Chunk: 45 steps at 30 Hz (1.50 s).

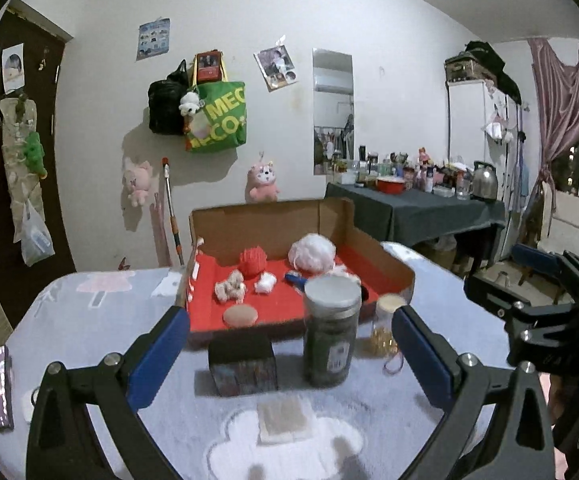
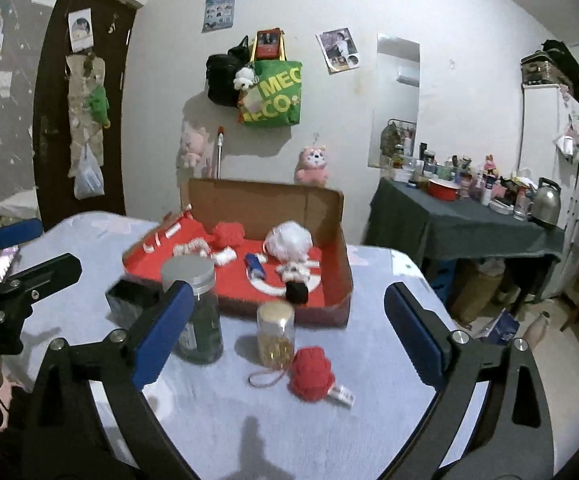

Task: Organize soft objects
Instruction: 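Move both tools back toward the remaining items on the table, then grasp the white square pad with the left gripper while the right grasps the red knit bunny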

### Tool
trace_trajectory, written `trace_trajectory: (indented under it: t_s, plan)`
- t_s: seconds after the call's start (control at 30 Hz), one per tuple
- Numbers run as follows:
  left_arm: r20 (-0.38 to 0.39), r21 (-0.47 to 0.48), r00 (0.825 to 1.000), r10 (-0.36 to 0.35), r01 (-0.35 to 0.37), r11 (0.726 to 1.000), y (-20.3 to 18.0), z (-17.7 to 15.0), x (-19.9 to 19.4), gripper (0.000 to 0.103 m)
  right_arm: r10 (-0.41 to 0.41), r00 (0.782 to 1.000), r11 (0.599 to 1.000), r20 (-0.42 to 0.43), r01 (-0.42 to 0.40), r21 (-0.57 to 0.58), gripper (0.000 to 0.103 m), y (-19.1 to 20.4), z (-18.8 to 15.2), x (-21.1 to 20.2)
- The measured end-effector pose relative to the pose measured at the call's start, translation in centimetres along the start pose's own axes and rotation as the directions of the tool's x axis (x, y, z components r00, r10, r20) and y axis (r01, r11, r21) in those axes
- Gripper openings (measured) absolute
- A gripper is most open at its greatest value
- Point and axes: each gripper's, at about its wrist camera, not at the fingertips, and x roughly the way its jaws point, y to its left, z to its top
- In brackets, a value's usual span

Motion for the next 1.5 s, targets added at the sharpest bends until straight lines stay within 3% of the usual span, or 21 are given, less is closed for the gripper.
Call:
trace_trajectory:
  t_s: [0.47, 0.8, 1.03, 1.23, 1.3, 1.33, 1.37, 1.4, 1.43, 1.47, 1.5]
  plan:
    - [-0.156, -0.057, 0.987, 0.025, -0.034, 0.998, 0.2, -6.8, 4.3, 0.103, 0.015, 0.986, 0.997, -0.165, -0.002, 0.079, 0.098, 0.5, -7.4, 4.2]
    - [-0.261, -0.113, 0.965, 0.007, -0.037, 0.993, 1.2, -8.2, 7.1, 0.103, 0.026, 0.970, 0.996, -0.240, -0.005, 0.085, 0.098, 0.1, -8.7, 6.6]
    - [-0.350, -0.107, 0.937, 0.019, -0.060, 0.992, 1.7, -8.5, 9.4, 0.101, 0.047, 0.953, 0.995, -0.300, -0.017, 0.103, 0.098, -2.3, -8.2, 9.4]
    - [-0.444, -0.094, 0.896, -0.003, -0.043, 0.995, 2.1, -8.8, 11.8, 0.086, 0.059, 0.922, 0.995, -0.383, -0.021, 0.100, 0.097, -4.4, -7.5, 12.6]
    - [-0.475, -0.098, 0.880, -0.021, -0.029, 0.995, 2.3, -9.1, 12.6, 0.073, 0.087, 0.908, 0.992, -0.411, -0.041, 0.119, 0.096, -4.9, -7.5, 13.6]
    - [-0.475, -0.093, 0.880, -0.020, -0.028, 0.995, 2.3, -9.1, 12.7, 0.071, 0.116, 0.895, 0.988, -0.430, -0.060, 0.142, 0.088, -5.2, -7.7, 14.2]
    - [-0.468, -0.080, 0.884, -0.016, -0.025, 0.996, 2.2, -9.1, 12.6, 0.062, 0.137, 0.883, 0.985, -0.449, -0.073, 0.156, 0.073, -5.3, -7.9, 14.8]
    - [-0.465, -0.064, 0.885, -0.023, -0.008, 0.998, 2.0, -9.0, 12.6, 0.046, 0.154, 0.868, 0.982, -0.471, -0.084, 0.167, 0.062, -5.4, -8.2, 15.3]
    - [-0.466, -0.055, 0.884, -0.037, 0.012, 0.998, 1.8, -8.9, 12.6, 0.037, 0.142, 0.867, 0.985, -0.478, -0.078, 0.152, 0.047, -5.4, -8.3, 15.4]
    - [-0.467, -0.058, 0.882, -0.057, 0.033, 0.998, 1.7, -8.7, 12.5, 0.023, 0.143, 0.873, 0.986, -0.466, -0.087, 0.140, 0.041, -5.3, -8.3, 15.1]
    - [-0.468, -0.070, 0.880, -0.084, 0.058, 0.996, 1.6, -8.6, 12.3, 0.019, 0.160, 0.873, 0.984, -0.460, -0.104, 0.145, 0.039, -5.2, -8.2, 14.8]
